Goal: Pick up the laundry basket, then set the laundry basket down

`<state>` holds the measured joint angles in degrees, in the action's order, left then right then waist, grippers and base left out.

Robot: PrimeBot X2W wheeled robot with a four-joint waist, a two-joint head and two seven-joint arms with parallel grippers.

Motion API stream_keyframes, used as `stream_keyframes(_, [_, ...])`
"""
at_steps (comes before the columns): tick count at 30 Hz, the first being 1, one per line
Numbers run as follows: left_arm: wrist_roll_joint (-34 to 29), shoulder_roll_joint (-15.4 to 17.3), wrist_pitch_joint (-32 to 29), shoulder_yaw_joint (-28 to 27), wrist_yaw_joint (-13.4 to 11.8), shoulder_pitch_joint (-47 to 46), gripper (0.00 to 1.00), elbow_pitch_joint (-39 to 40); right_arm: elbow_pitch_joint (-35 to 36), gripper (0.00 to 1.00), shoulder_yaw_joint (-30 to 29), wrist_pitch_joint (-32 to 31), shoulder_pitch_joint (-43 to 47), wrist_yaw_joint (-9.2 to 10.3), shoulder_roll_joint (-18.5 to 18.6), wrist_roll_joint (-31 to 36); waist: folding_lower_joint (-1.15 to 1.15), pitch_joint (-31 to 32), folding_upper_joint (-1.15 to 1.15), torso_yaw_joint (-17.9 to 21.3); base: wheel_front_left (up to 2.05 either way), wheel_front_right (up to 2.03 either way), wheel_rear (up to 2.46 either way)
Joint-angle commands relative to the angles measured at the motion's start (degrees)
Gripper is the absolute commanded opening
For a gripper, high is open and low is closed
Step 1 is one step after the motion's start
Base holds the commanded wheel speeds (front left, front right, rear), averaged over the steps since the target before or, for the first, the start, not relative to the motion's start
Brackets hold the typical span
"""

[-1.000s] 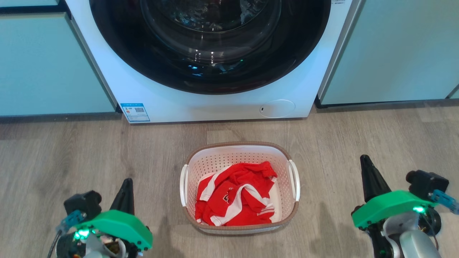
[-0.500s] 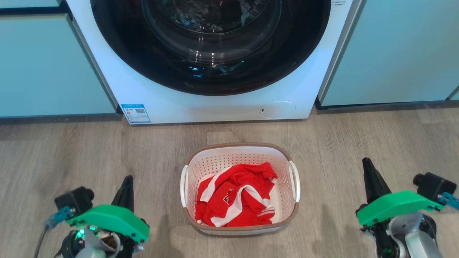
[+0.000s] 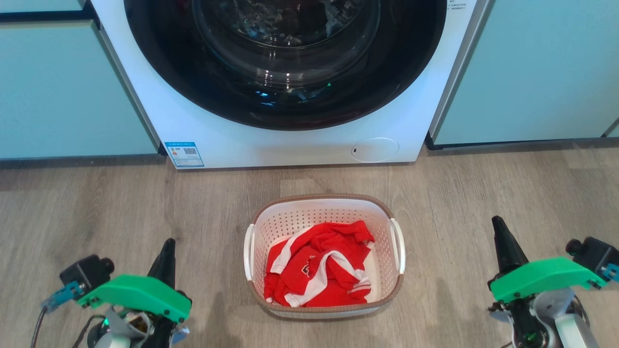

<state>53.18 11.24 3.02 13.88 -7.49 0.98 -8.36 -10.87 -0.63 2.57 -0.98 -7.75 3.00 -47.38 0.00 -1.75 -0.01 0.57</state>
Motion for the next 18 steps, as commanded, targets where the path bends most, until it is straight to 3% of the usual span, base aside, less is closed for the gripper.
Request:
stream_keyframes(1, [1.57, 0.04, -0.22, -2.35, 0.89, -3.46, 0.0, 1.34, 1.49, 0.0, -0.02, -0.37, -3.2, 0.12, 1.15, -1.92, 0.0, 0.03, 0.01, -0.01, 0.0, 0.0, 0.0])
stream_keyframes(18, [10.67, -1.6, -2.02, -6.11, 4.17, -4.28, 0.0, -0.27, 0.44, 0.0, -0.8, -1.93, -3.62, 0.15, 1.27, -12.41, 0.0, 0.39, 0.01, -0.14, 0.0, 0.0, 0.0])
